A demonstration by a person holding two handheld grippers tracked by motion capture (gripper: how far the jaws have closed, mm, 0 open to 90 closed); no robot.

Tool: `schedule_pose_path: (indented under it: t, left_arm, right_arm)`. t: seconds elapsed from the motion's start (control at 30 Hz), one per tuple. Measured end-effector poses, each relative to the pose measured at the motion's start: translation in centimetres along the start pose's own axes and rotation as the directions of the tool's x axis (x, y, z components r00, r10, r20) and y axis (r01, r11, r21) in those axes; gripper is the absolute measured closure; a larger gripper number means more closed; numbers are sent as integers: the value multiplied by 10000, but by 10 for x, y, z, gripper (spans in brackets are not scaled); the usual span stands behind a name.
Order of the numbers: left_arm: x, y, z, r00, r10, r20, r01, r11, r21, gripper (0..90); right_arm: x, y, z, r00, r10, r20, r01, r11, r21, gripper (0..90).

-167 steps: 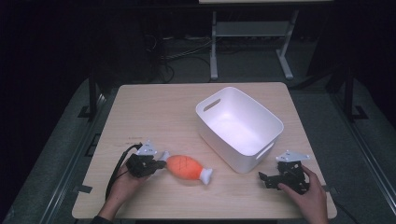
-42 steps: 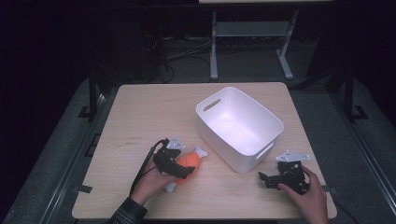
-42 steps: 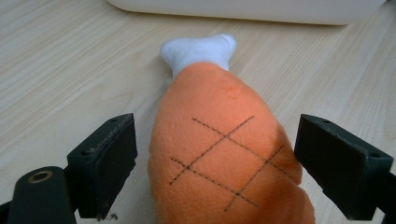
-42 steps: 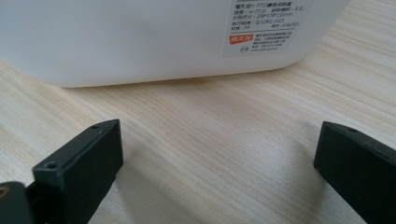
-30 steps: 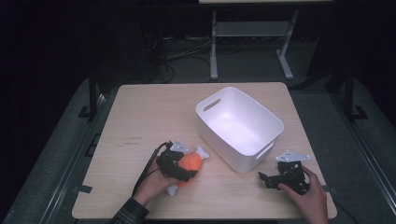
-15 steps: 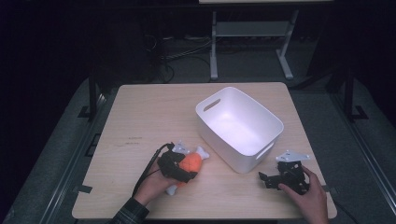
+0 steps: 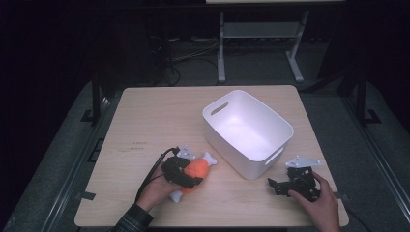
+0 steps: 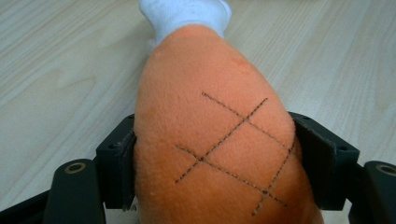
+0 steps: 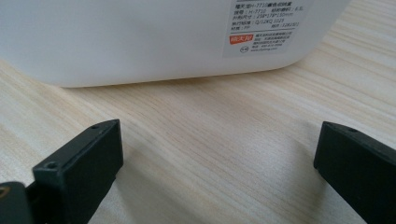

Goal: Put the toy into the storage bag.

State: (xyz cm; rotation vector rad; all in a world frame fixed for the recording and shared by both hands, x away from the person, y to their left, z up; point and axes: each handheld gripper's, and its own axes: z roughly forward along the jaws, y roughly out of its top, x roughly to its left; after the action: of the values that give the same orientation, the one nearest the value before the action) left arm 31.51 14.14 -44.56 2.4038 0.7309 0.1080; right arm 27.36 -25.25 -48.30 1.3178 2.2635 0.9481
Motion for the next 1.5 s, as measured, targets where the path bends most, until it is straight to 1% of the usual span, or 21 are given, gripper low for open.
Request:
schedule_pose_path:
  t: [0.03, 0.13, 0.2, 0.23, 0.33, 0.6, 0.63, 0.73, 0.77, 0.83, 0.87, 0.9, 0.97, 1.0, 1.07, 1.13, 1.17, 1.2, 1.37, 1.43, 1.5]
  left_arm:
    - [0, 0, 0, 10000, -39, 55, 39, 10000, -78, 253]
    - [2, 0, -3, 9997, 173, 160, -172, 9998, -62, 253]
    - [4, 0, -5, 9996, 171, 245, -167, 9997, -168, 254]
    - [6, 0, -7, 9991, 146, 402, -135, 9995, -271, 253]
    - [7, 0, -9, 9986, 280, 439, -272, 9994, -194, 254]
    - [13, 1, -18, 9958, 623, 667, -601, 9976, -345, 253]
    - [14, 0, -19, 9951, 638, 759, -604, 9971, -464, 254]
    - [15, 0, -20, 9947, 673, 781, -637, 9968, -475, 253]
    - [15, 0, -20, 9950, 617, 788, -577, 9970, -514, 253]
    - [16, 0, -20, 9940, 635, 888, -589, 9969, -529, 253]
    - [17, 1, -21, 9929, 763, 910, -728, 9965, -409, 253]
    - [17, 2, -23, 9919, 923, 871, -891, 9952, -403, 253]
    - [18, 2, -25, 9916, 915, 918, -875, 9950, -472, 253]
    - [19, 3, -26, 9909, 978, 921, -942, 9947, -423, 253]
    - [20, 5, -28, 9912, 980, 890, -936, 9943, -517, 253]
    - [22, 4, -30, 9913, 861, 995, -791, 9942, -724, 253]
    - [23, 5, -31, 9911, 849, 1022, -781, 9946, -685, 253]
    - [24, 5, -32, 9907, 1000, 927, -949, 9938, -585, 253]
    - [28, 8, -38, 9904, 1065, 878, -1008, 9926, -673, 253]
    - [30, 11, -41, 9903, 1069, 889, -993, 9914, -857, 253]
    - [31, 12, -42, 9905, 1058, 875, -982, 9913, -877, 253]
  right_arm:
    - [0, 0, 0, 10000, -4, -1, 4, 10000, 1, 7]
    - [0, 0, 0, 10000, -1, -1, 1, 10000, 0, 8]
    - [0, 0, 0, 10000, 0, -2, 0, 10000, 2, 7]
    - [0, 0, 0, 10000, -2, -3, 2, 10000, 3, 7]
    - [0, 0, 0, 10000, -2, -2, 2, 10000, 1, 7]
    - [0, 0, 0, 10000, -3, -1, 3, 10000, 0, 7]
    - [0, 0, 0, 10000, 0, -2, 0, 10000, 3, 7]
    - [0, 0, 0, 10000, -2, -2, 2, 10000, 4, 7]
    - [0, 0, 0, 10000, -2, -3, 2, 10000, 4, 7]
    - [0, 0, 0, 10000, -2, -4, 2, 10000, 3, 7]
    - [0, 0, 0, 10000, -4, -3, 4, 10000, 3, 7]
    - [0, 0, 0, 10000, 0, -2, 0, 10000, 3, 7]
    - [0, 0, 0, 10000, -1, -3, 1, 10000, 2, 7]
    - [0, 0, 0, 10000, -3, -3, 3, 10000, 2, 7]
    - [0, 0, 0, 10000, -2, -4, 2, 10000, 5, 7]
    - [0, 0, 0, 10000, -2, -4, 2, 10000, 4, 7]
    - [0, 0, 0, 10000, 1, -2, -1, 10000, 5, 7]
    - [0, 0, 0, 10000, -6, -3, 6, 10000, 3, 7]
    - [0, 0, 0, 10000, 0, -3, 0, 10000, 5, 7]
    - [0, 0, 0, 10000, -2, -2, 2, 10000, 1, 7]
    - [0, 0, 0, 10000, -1, -4, 1, 10000, 5, 7]
